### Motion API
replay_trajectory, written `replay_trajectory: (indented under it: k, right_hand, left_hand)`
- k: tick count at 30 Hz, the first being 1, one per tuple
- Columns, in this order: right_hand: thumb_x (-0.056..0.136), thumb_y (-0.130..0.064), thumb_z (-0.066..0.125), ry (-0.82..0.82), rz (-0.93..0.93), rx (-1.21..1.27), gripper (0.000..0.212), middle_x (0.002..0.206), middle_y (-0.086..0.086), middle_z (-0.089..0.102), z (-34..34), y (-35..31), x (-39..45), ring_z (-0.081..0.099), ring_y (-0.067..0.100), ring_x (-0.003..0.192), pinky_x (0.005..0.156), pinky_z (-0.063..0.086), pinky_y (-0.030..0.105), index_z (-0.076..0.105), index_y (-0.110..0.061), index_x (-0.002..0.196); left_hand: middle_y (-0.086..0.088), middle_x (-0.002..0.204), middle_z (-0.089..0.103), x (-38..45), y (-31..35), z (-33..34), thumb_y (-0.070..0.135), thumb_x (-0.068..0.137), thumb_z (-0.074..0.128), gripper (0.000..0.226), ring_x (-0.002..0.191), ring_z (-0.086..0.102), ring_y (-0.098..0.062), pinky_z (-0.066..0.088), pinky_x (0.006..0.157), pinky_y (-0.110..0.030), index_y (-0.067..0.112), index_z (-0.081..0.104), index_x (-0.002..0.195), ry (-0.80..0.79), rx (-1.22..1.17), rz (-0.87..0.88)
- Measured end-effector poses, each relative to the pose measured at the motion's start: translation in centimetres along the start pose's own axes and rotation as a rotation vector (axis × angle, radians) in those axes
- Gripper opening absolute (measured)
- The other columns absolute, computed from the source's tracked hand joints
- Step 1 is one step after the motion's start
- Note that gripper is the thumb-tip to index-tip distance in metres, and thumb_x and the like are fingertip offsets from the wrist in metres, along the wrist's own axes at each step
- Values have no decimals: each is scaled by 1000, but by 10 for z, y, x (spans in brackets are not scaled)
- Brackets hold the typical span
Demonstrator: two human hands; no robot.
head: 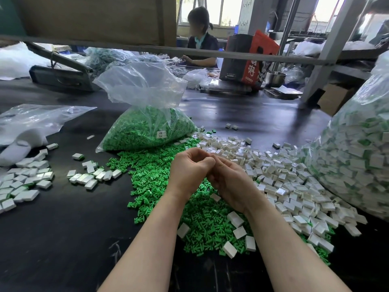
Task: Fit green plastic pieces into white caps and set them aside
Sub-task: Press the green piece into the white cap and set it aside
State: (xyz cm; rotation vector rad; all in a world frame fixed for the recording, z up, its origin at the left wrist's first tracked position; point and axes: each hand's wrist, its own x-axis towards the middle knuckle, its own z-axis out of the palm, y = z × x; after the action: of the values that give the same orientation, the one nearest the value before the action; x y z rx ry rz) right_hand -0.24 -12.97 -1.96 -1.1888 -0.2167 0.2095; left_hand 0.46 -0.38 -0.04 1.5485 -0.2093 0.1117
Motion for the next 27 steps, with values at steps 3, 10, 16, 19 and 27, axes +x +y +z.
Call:
replay_trajectory:
  k: [3, 10, 16, 19, 27]
  right_hand:
    - [87, -38, 61, 19, 9, 5, 46, 73, -3, 64, -1, 0, 0, 53, 4, 61, 56, 45, 15, 66, -2, 115]
    - [86, -37, 63, 53, 24, 27, 50, 82, 3, 57, -3, 0, 2, 49, 6, 63, 56, 43, 15, 65, 1, 118]
    - [83, -34, 65, 55, 17, 29, 27, 75, -1, 58, -3, 1, 2, 48, 5, 61, 56, 43, 14, 76, -13, 97]
    - [83, -34, 66, 55, 14, 19, 23, 75, -1, 58, -3, 2, 3, 49, 5, 62, 57, 44, 14, 78, -17, 92]
    - [79, -41, 75, 39, -20, -10, 32, 92, 11, 53, -4, 4, 4, 42, 20, 81, 80, 35, 31, 77, -16, 100]
  left_hand:
    - [5, 51, 60, 1, -1, 0, 17, 68, 64, 4, 44, 53, -8, 46, 52, -24, 13, 66, 68, 7, 0, -17]
    - [3, 54, 63, 2, -3, 4, 18, 65, 64, 6, 48, 56, -12, 53, 55, -30, 13, 66, 67, 17, -16, -9]
    - [7, 50, 58, 1, -2, 4, 18, 65, 64, 4, 46, 51, -9, 47, 54, -27, 14, 65, 66, 2, -29, -3]
    - [8, 49, 57, 0, -1, 4, 17, 65, 64, 2, 44, 51, -7, 46, 51, -24, 16, 63, 64, 2, -31, 4]
    - [9, 48, 56, 0, -3, 6, 19, 66, 62, 5, 44, 50, -6, 45, 50, -23, 15, 62, 66, 13, 14, 28]
